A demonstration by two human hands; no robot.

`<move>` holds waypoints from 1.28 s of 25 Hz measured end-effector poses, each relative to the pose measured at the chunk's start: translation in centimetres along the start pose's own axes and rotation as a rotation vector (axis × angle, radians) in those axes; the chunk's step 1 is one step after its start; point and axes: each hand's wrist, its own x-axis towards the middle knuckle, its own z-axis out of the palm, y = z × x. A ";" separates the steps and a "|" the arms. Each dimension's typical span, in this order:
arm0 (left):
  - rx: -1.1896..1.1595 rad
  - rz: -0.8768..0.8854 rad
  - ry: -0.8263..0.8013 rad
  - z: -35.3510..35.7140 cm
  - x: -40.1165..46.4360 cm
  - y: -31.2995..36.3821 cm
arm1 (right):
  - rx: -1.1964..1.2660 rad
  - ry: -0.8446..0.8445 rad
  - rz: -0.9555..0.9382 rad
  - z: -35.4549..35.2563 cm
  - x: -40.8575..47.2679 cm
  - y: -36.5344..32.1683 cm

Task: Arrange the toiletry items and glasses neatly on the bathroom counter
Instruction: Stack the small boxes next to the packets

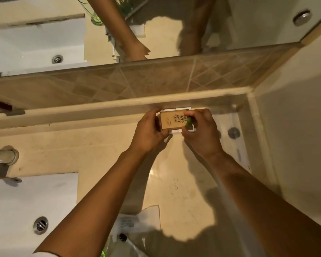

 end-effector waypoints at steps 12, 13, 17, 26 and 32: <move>0.022 -0.039 0.141 1.8 0.7 -0.1 | -0.005 0.012 0.053 0.8 1.4 0.6; 0.023 -0.037 0.140 1.9 0.7 -0.1 | -0.006 0.015 0.056 0.8 1.4 0.6; 0.020 -0.038 0.136 1.9 0.8 0.0 | -0.003 0.028 0.060 0.8 1.3 0.4; 0.037 0.025 0.103 1.6 0.0 -0.5 | -0.023 0.038 0.046 1.0 0.6 0.6; 0.120 0.073 0.072 -1.1 -6.2 -2.1 | 0.057 0.150 0.041 0.8 -5.7 0.3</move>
